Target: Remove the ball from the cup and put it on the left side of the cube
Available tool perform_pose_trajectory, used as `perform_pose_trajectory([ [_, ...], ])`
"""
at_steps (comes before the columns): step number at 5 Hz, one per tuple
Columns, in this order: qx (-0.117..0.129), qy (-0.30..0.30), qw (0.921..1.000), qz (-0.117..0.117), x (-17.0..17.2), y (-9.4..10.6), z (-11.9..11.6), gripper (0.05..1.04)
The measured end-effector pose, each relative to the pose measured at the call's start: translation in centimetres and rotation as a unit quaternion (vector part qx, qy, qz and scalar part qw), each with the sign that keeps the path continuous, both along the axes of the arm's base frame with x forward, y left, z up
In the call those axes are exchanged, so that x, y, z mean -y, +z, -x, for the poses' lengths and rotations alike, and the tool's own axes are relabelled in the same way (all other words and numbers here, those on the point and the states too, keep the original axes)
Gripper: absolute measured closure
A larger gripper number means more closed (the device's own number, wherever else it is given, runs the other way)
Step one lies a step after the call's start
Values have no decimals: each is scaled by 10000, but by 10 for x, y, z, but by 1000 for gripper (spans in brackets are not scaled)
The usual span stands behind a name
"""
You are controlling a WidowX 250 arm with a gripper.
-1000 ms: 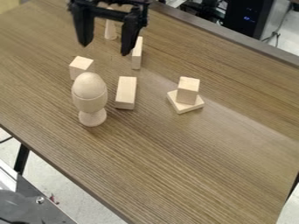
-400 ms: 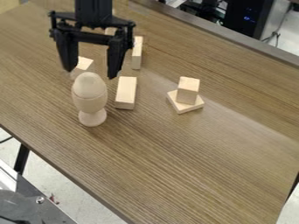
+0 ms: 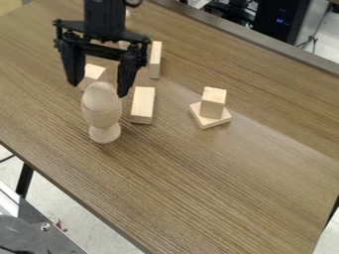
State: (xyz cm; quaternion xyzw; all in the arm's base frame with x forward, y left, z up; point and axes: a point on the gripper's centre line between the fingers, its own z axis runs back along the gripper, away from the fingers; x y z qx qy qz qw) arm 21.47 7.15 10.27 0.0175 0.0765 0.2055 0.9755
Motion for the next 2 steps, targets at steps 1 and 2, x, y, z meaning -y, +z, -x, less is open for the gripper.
perform_pose_trajectory([
  [1, 42, 9, 10000, -51, -1, -2, 0, 85],
  [2, 80, 12, 9999, -61, -1, -5, 0, 85],
])
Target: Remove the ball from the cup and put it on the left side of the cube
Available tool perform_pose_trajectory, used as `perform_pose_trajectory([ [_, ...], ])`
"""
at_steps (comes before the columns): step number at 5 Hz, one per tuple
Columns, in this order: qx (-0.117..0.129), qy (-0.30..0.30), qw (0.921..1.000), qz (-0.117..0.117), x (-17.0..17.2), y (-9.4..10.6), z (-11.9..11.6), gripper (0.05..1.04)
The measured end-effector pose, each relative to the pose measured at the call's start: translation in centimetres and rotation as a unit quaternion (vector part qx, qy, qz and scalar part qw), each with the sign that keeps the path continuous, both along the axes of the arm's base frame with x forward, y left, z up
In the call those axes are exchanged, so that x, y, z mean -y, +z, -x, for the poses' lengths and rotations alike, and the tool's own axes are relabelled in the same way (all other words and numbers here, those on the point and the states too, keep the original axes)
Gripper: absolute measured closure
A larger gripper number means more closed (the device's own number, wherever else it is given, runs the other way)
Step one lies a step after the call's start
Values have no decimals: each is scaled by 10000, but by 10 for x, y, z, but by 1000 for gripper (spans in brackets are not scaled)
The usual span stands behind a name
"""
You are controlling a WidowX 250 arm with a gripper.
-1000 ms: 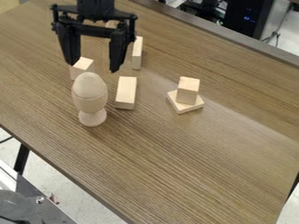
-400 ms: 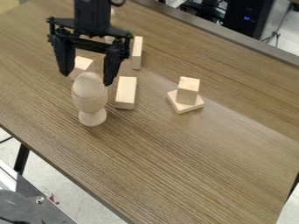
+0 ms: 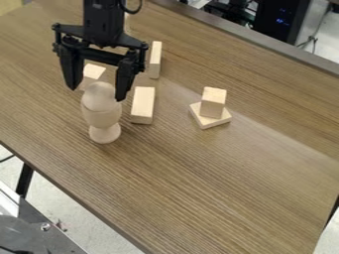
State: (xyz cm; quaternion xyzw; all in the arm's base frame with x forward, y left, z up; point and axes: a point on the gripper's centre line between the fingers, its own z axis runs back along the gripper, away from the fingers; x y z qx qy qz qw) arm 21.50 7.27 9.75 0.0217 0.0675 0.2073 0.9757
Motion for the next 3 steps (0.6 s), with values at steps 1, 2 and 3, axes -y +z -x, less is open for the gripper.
perform_pose_trajectory([
  [1, 22, -19, 10000, -3, 0, -2, 1, 85],
  [2, 44, -17, 10000, -1, -1, -7, 3, 85],
  [3, 76, -31, 10000, 7, -3, -15, 2, 114],
])
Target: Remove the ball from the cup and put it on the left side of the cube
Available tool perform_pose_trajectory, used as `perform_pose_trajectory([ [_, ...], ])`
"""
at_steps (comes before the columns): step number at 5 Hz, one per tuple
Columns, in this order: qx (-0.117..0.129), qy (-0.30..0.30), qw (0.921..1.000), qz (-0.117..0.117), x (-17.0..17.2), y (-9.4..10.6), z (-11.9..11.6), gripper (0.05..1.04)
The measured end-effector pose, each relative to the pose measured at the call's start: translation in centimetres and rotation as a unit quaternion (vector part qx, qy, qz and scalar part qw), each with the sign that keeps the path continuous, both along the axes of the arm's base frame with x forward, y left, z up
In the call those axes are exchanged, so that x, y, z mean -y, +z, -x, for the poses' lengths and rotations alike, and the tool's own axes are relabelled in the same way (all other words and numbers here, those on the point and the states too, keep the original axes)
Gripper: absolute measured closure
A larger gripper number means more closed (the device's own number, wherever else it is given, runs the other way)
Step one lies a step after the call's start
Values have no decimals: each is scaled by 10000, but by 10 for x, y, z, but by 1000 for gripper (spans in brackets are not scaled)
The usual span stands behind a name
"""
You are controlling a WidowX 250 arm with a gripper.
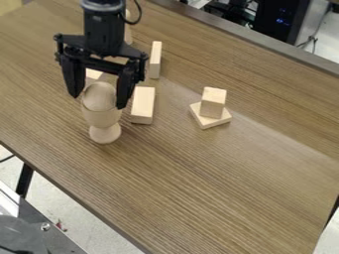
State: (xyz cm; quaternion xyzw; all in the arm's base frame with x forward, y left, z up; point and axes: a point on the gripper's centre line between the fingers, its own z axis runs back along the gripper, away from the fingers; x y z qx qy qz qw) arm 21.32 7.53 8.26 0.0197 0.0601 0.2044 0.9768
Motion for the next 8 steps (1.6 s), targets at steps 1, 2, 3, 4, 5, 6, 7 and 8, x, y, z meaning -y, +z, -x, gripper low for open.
perform_pose_trajectory([
  [1, 126, 42, 9999, -1, -3, -7, -1, 307],
  [2, 136, 114, 9998, -54, -6, -12, 0, 309],
  [3, 194, 156, 9997, -72, -9, -13, 0, 309],
  [4, 240, 310, 9992, 41, -10, -8, 1, 309],
  [5, 112, 397, 9991, 88, -9, 3, 6, 332],
  [6, 237, 531, 9983, -76, -12, 27, 2, 353],
  [7, 341, 549, 9977, -198, -14, 39, -3, 353],
  [8, 428, 470, 9975, -312, -16, 44, -8, 353],
])
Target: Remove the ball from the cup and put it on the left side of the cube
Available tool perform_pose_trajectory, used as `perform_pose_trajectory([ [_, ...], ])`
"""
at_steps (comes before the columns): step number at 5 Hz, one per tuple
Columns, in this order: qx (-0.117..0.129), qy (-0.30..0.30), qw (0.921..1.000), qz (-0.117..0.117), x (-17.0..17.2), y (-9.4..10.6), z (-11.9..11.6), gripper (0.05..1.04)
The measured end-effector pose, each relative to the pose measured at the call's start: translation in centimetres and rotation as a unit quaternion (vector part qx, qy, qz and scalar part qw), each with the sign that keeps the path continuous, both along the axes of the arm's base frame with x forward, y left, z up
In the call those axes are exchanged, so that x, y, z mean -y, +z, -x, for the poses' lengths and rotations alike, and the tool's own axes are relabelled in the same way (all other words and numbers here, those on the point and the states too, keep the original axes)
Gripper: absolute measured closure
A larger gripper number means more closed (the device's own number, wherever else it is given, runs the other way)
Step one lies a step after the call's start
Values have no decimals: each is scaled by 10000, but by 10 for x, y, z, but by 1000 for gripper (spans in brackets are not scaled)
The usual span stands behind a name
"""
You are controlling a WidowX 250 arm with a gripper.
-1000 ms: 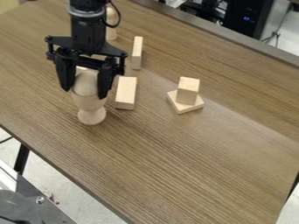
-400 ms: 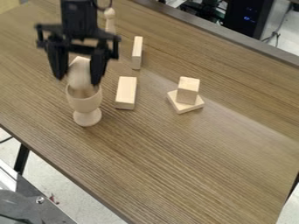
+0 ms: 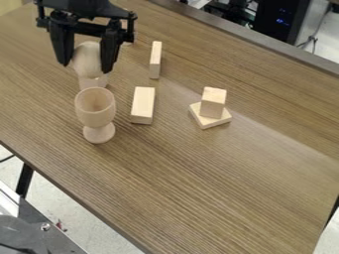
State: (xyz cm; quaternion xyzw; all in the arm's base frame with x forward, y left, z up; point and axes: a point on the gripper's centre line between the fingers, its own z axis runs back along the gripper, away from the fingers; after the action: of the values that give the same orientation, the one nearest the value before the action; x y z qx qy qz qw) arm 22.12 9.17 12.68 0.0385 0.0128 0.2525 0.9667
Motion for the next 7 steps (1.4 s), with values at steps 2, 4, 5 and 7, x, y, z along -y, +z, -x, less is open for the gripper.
perform_pose_trajectory([
  [2, 91, -439, 9990, -53, -18, -8, -19, 353],
  [4, 113, -605, 9981, -60, -46, -26, -28, 353],
  [5, 93, -586, 9982, -115, -56, -28, -31, 353],
  [7, 76, -630, 9979, -119, -83, -37, -35, 353],
])
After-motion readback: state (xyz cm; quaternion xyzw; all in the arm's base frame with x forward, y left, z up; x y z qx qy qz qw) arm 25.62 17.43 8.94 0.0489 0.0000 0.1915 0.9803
